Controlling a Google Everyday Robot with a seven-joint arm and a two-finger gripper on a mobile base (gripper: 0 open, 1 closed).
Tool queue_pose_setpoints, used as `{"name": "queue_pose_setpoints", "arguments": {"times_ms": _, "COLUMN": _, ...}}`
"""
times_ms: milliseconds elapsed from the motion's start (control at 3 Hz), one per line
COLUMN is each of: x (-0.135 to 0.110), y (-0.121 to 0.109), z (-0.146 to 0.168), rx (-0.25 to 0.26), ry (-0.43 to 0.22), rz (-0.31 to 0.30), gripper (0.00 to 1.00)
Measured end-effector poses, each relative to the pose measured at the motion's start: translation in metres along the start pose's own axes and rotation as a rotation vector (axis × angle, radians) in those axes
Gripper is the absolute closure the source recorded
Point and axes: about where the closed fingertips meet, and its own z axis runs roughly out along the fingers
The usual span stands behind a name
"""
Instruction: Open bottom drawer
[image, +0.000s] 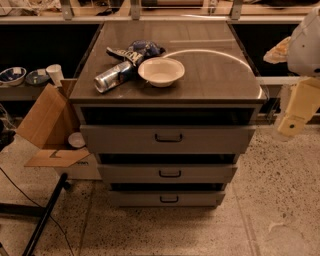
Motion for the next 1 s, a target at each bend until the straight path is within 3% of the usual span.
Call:
{"name": "queue_pose_setpoints", "arguments": {"times_ms": 667, "x": -0.009, "y": 0.004, "z": 0.026, "rx": 0.0, "ry": 0.002, "rz": -0.048, "gripper": 0.0}}
{"name": "queue_pose_setpoints", "arguments": {"times_ms": 1000, "x": -0.014, "y": 0.021, "z": 0.057, "rx": -0.007, "ry": -0.008, "rz": -0.078, "gripper": 0.0}}
